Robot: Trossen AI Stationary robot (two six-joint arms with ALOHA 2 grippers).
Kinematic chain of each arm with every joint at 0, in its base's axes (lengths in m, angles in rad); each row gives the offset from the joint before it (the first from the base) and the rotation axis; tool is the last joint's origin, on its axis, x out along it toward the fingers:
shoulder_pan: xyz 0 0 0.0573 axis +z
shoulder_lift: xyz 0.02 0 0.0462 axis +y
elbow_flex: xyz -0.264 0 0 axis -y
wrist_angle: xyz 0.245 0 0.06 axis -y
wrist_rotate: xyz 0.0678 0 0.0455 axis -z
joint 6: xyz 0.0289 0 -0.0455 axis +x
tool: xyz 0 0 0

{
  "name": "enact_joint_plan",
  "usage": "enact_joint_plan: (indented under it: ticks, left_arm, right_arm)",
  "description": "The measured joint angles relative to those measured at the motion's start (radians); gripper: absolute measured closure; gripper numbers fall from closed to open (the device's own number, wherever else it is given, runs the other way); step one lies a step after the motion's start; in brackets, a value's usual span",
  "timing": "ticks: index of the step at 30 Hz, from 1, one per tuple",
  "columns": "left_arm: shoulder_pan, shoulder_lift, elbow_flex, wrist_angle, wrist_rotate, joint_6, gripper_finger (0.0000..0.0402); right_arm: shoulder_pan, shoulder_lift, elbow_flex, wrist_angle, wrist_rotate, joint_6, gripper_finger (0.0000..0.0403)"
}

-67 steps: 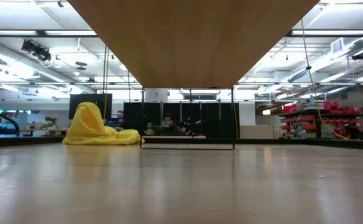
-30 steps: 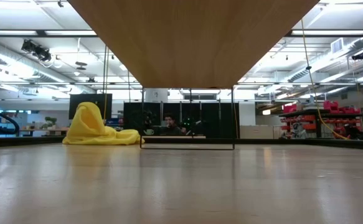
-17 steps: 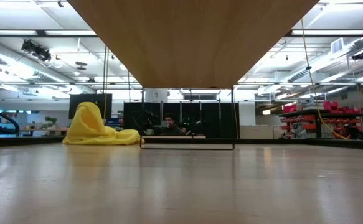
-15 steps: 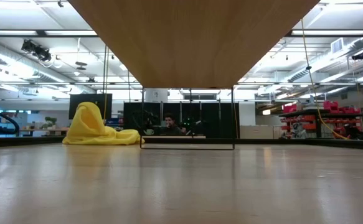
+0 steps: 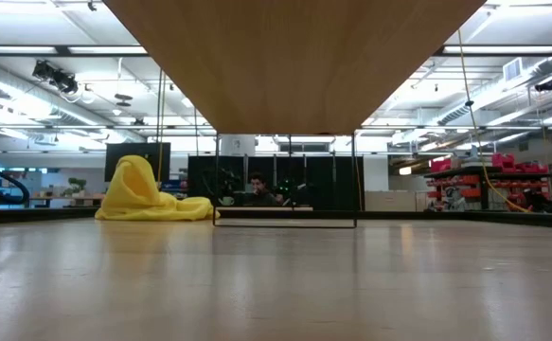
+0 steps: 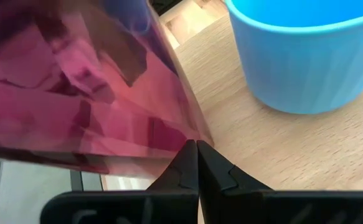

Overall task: Stack small to large cups/mugs on shelf
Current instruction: Put the red cup on the shelf, then return to Home Position

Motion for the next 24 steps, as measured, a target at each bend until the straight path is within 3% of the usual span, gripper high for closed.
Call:
enact_joint_plan:
  ticks: [17,24]
  left_arm:
    - [0.0,0.0,0.0,-0.003,-0.016,-0.007,0.038]
    - [0.001,-0.059,0.0,-0.127,-0.049,-0.049,0.0385]
  right_arm:
    - [0.008,-0.008,0.0,-0.078,-0.041,0.039,0.0402]
    - [0.049,-0.132,0.0,-0.172,-0.019,0.088,0.0402]
